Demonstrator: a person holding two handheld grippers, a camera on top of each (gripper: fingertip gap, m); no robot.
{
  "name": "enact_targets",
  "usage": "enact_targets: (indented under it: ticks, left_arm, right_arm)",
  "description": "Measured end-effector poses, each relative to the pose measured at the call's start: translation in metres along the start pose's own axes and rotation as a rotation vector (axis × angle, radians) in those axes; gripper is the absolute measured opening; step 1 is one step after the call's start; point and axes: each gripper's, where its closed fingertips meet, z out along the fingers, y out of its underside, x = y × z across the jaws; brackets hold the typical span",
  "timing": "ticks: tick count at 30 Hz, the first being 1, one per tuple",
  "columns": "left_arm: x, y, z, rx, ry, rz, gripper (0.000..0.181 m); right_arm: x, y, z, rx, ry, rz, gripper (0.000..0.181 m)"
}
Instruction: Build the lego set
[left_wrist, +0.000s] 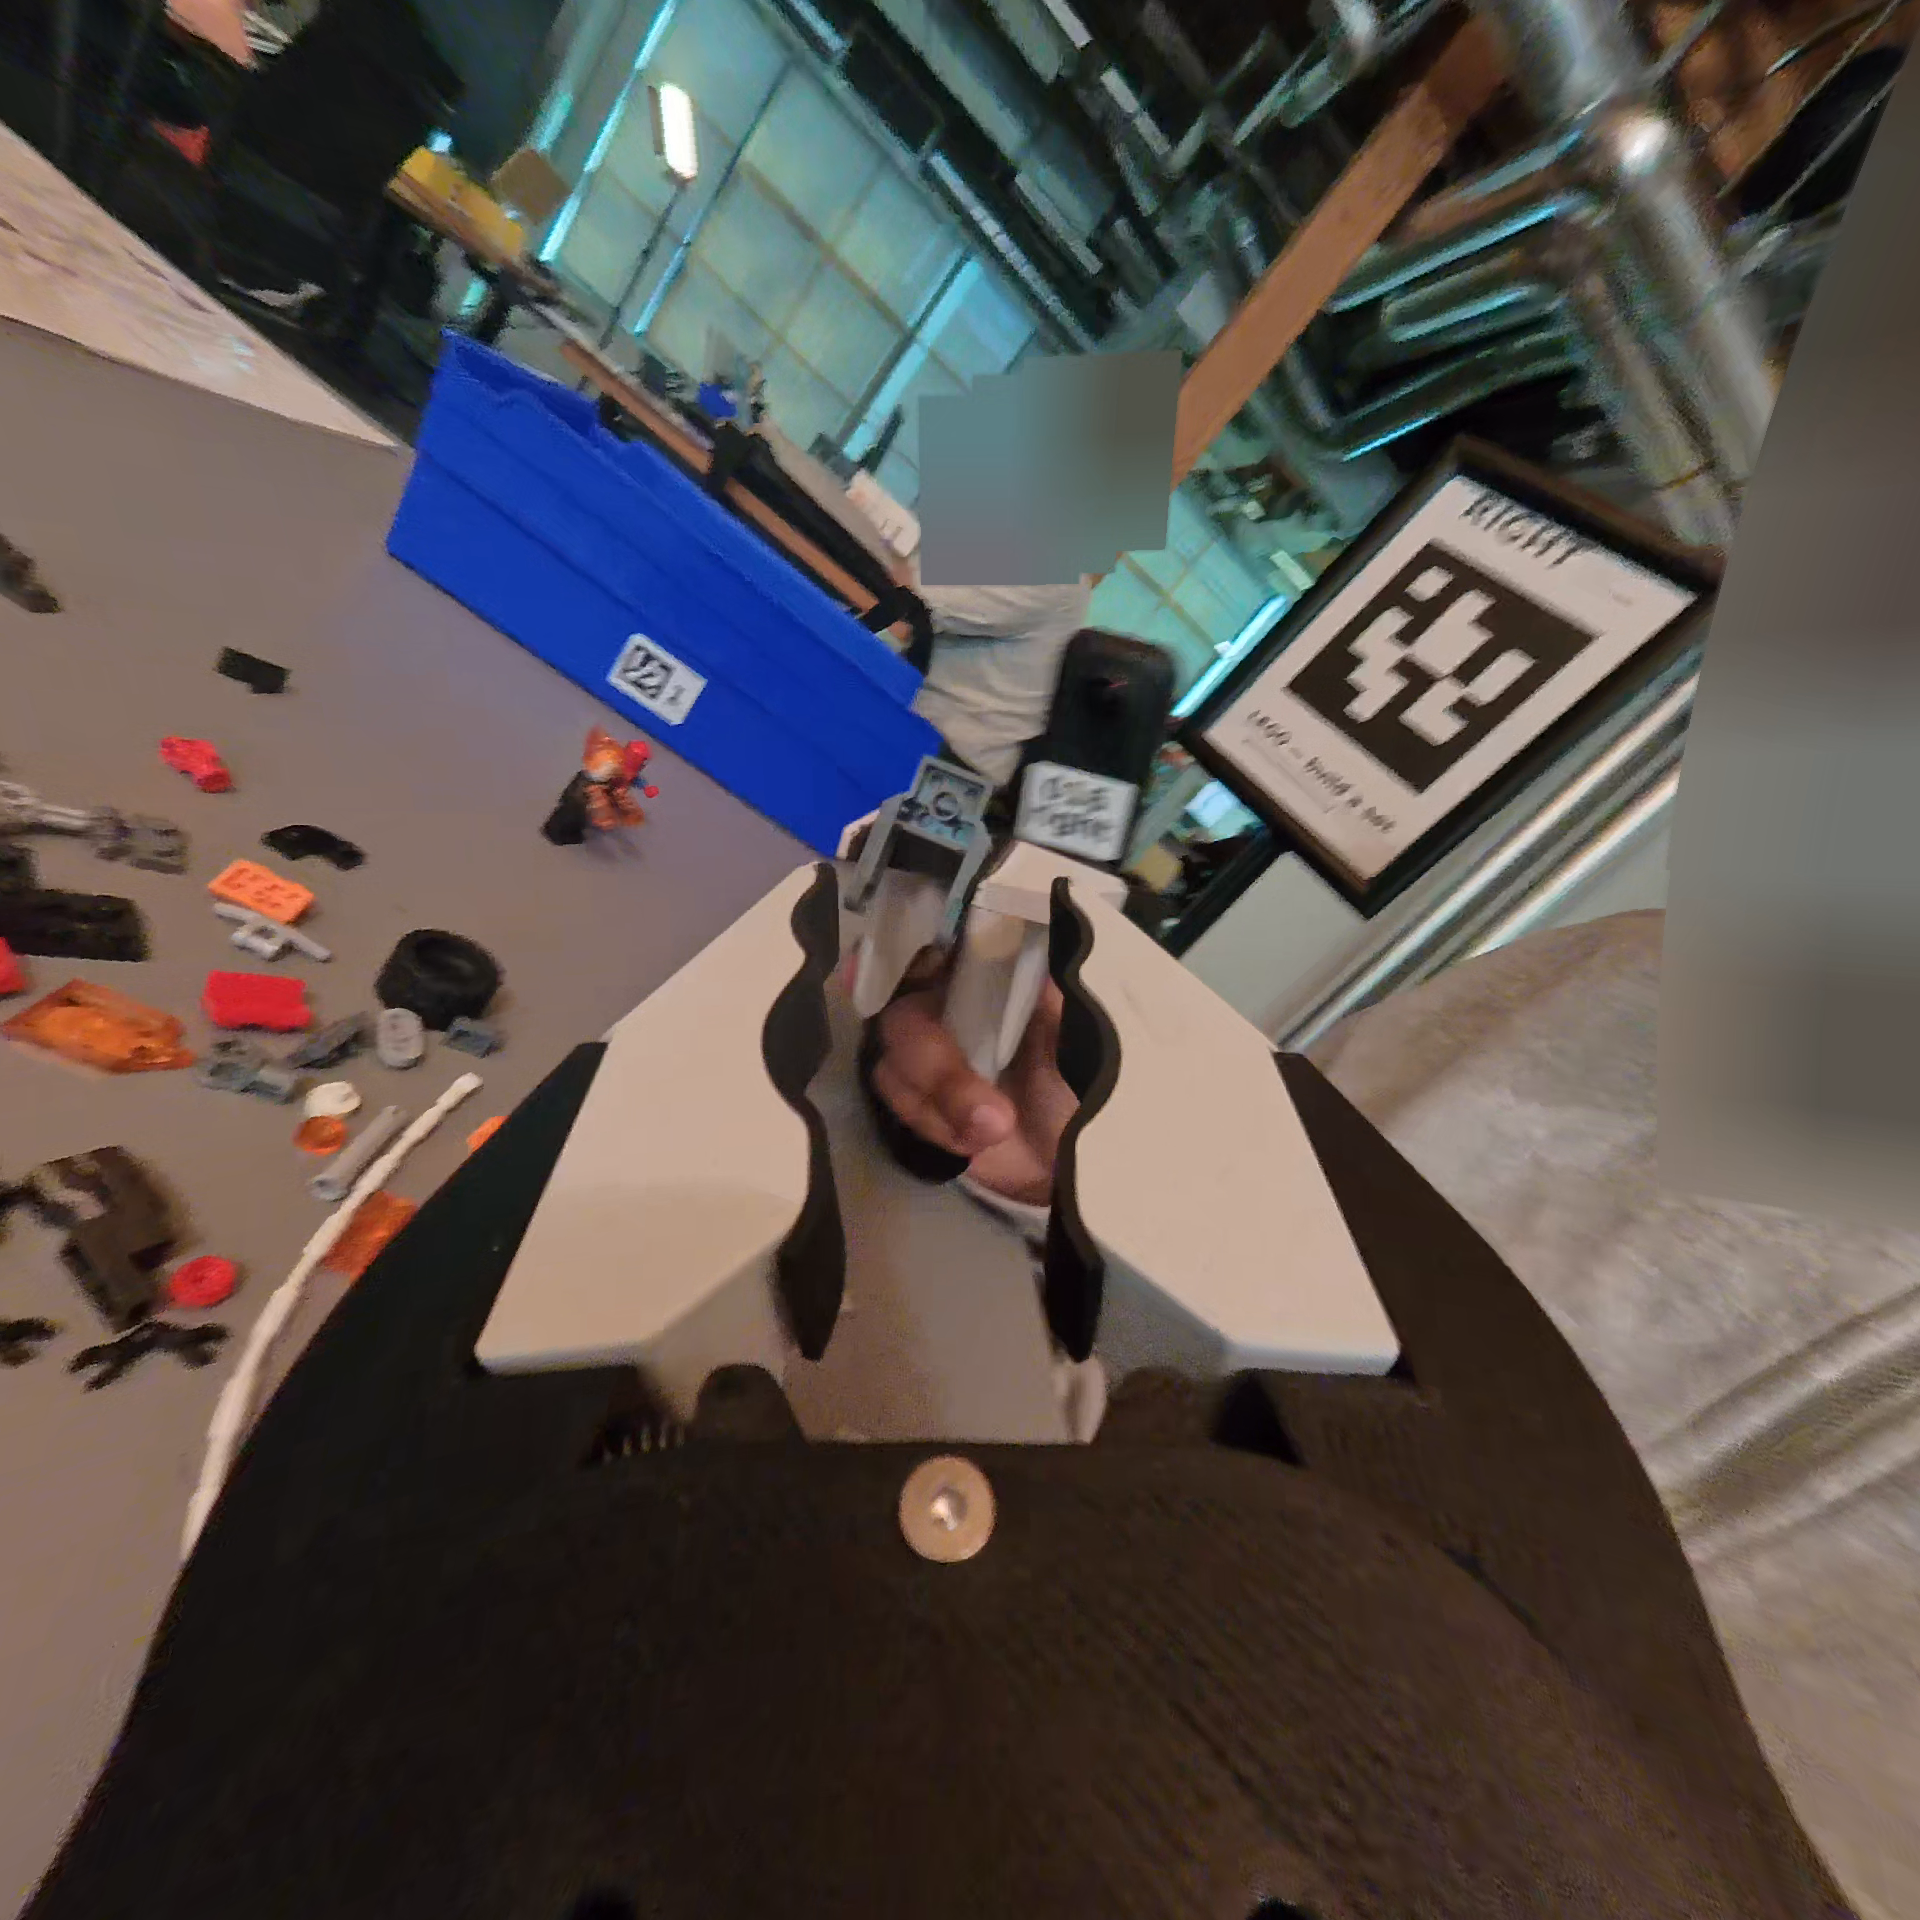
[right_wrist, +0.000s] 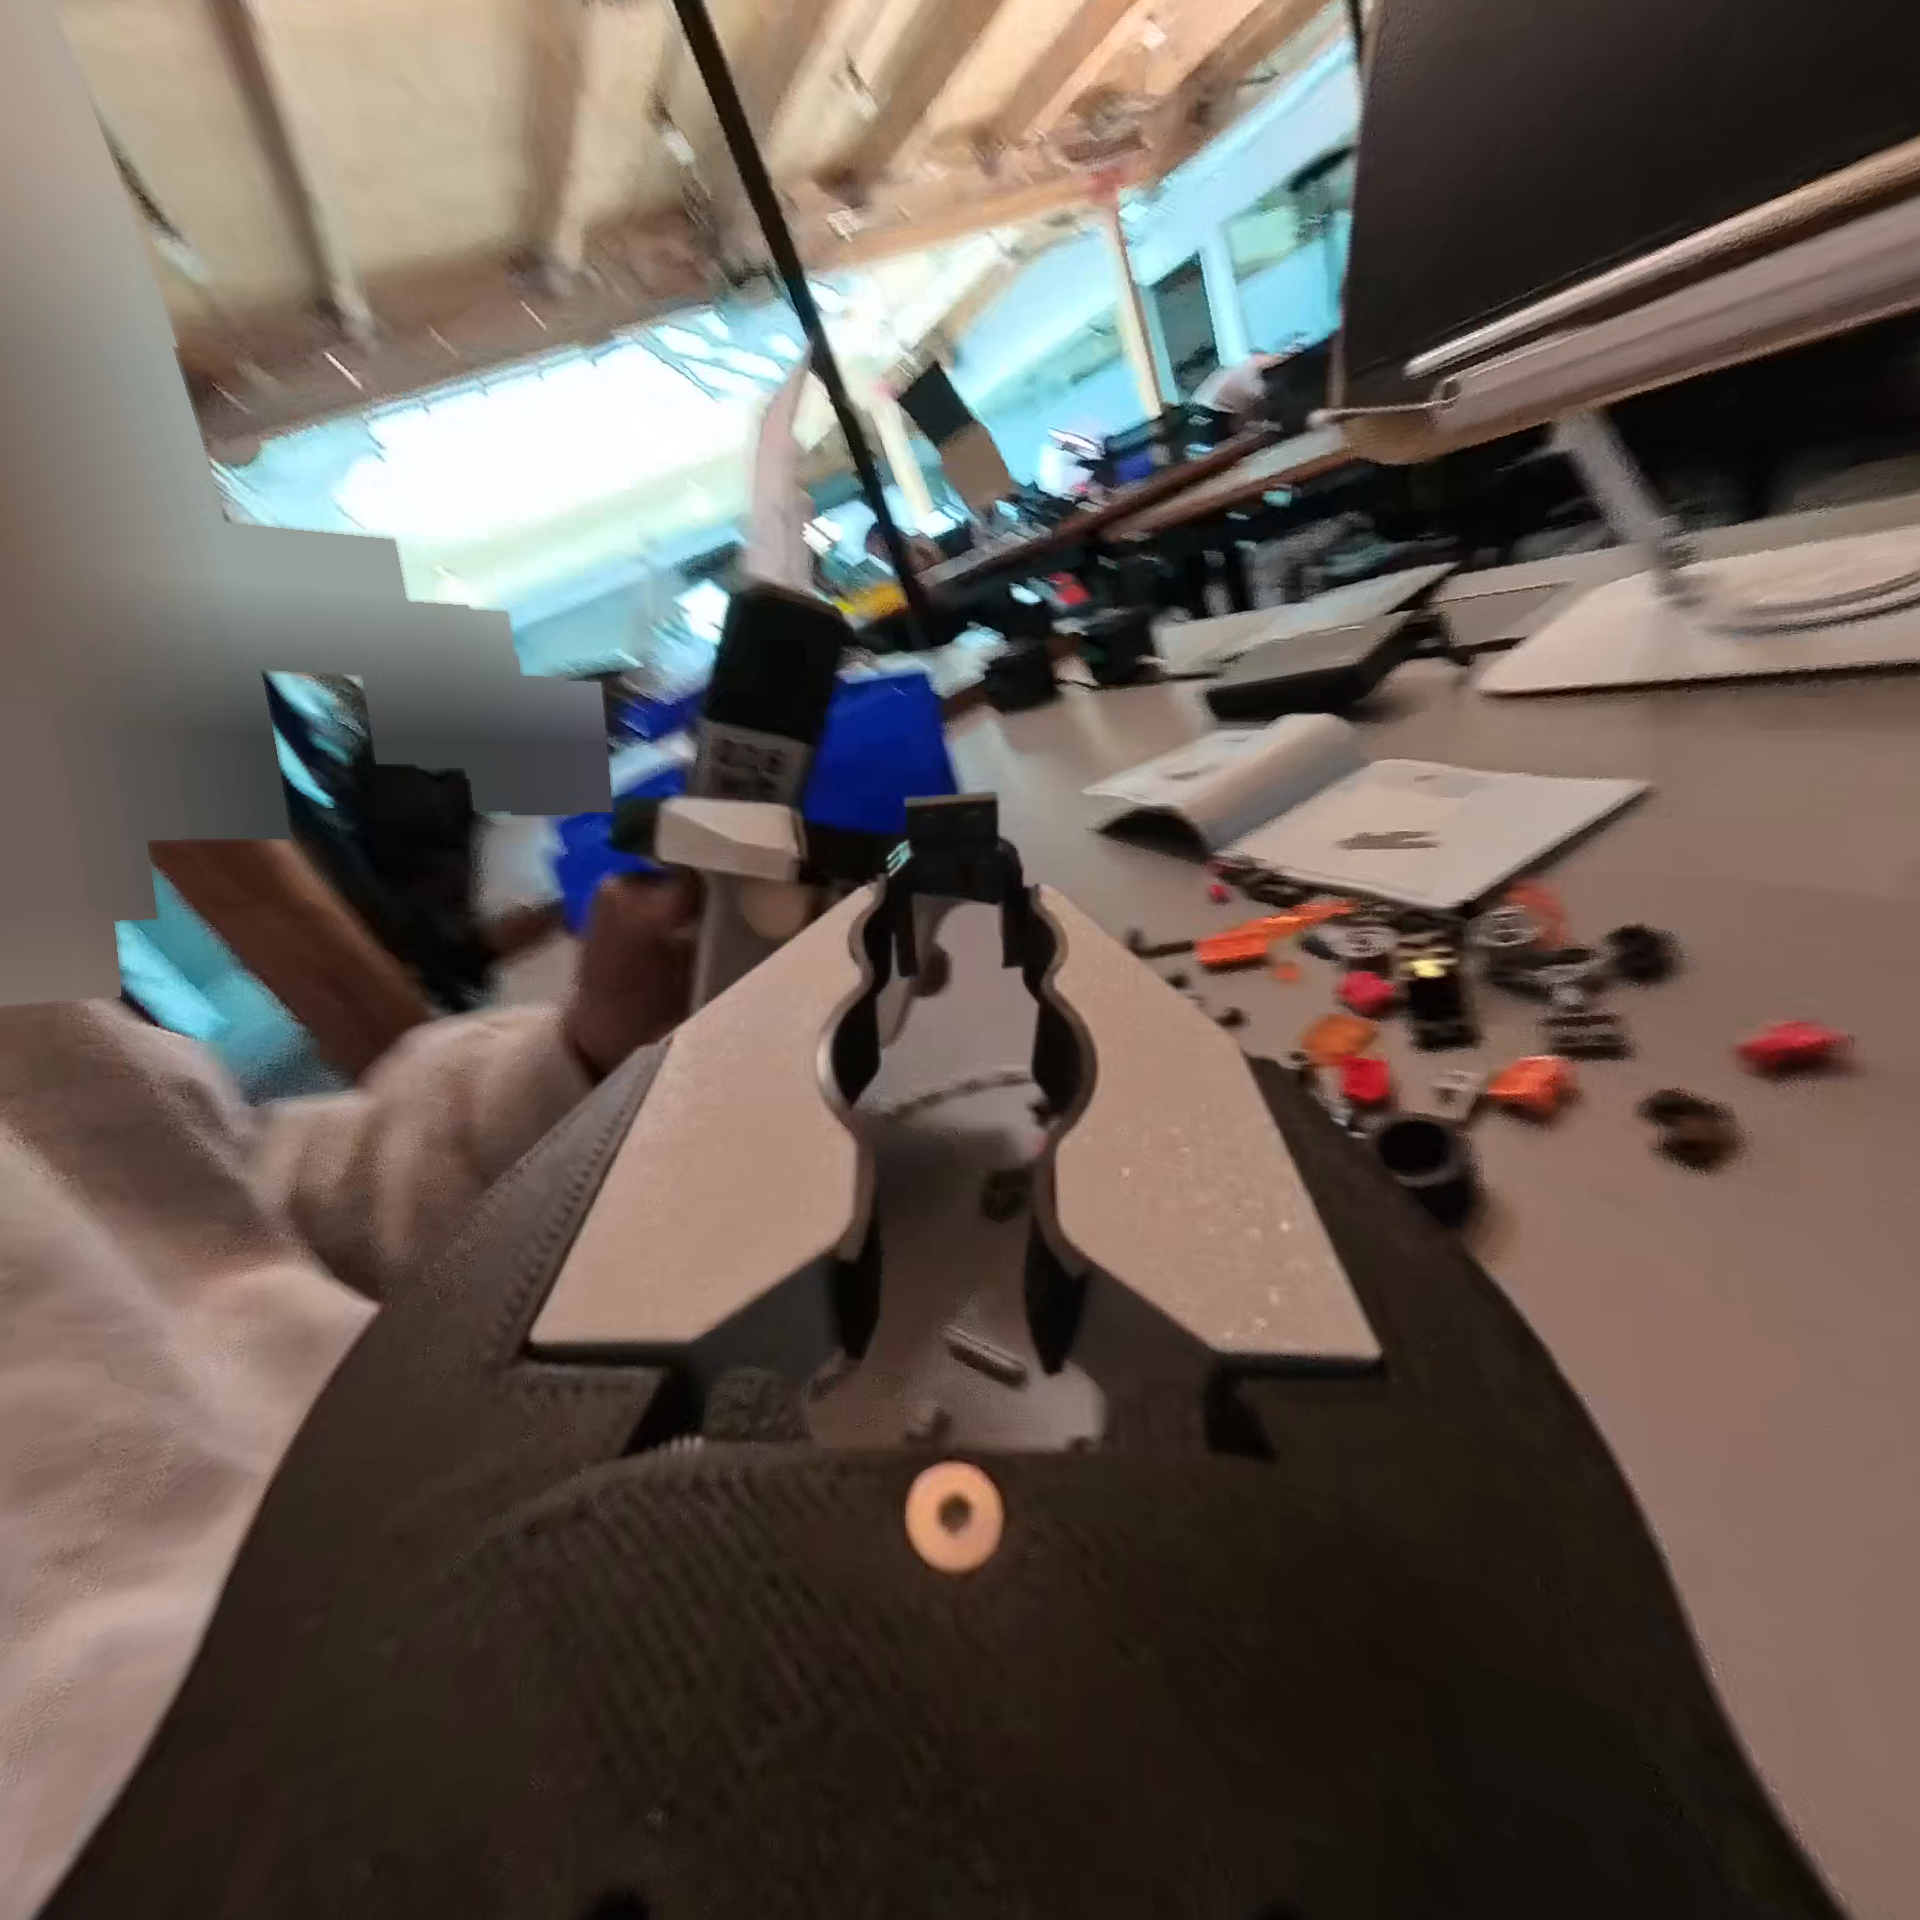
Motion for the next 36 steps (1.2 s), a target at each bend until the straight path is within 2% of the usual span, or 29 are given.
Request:
enact_targets:
  ticks: [5,8,12,18,24,36]
  left_arm:
    - [-0.023,0.017,0.001,-0.116,-0.187,0.139,0.033]
    - [-0.025,0.019,0.0,-0.127,-0.196,0.129,0.023]
    - [-0.022,0.017,-0.001,-0.104,-0.144,0.062,0.016]
    - [-0.03,0.018,-0.004,-0.117,-0.179,0.027,0.006]
    - [-0.027,0.012,-0.008,-0.065,-0.085,-0.121,0.004]
    - [-0.022,0.009,-0.012,-0.034,0.016,-0.253,0.003]
  right_arm:
    - [0.017,0.019,0.001,-0.222,0.314,-0.531,0.023]
    - [0.021,0.025,0.003,-0.271,0.407,-0.699,0.023]
    - [0.022,0.034,0.006,-0.328,0.414,-0.725,0.023]
    - [0.024,0.039,0.007,-0.363,0.421,-0.756,0.023]
    - [0.014,0.032,0.008,-0.29,0.365,-0.744,0.022]
    - [0.002,0.023,0.009,-0.198,0.292,-0.715,0.023]
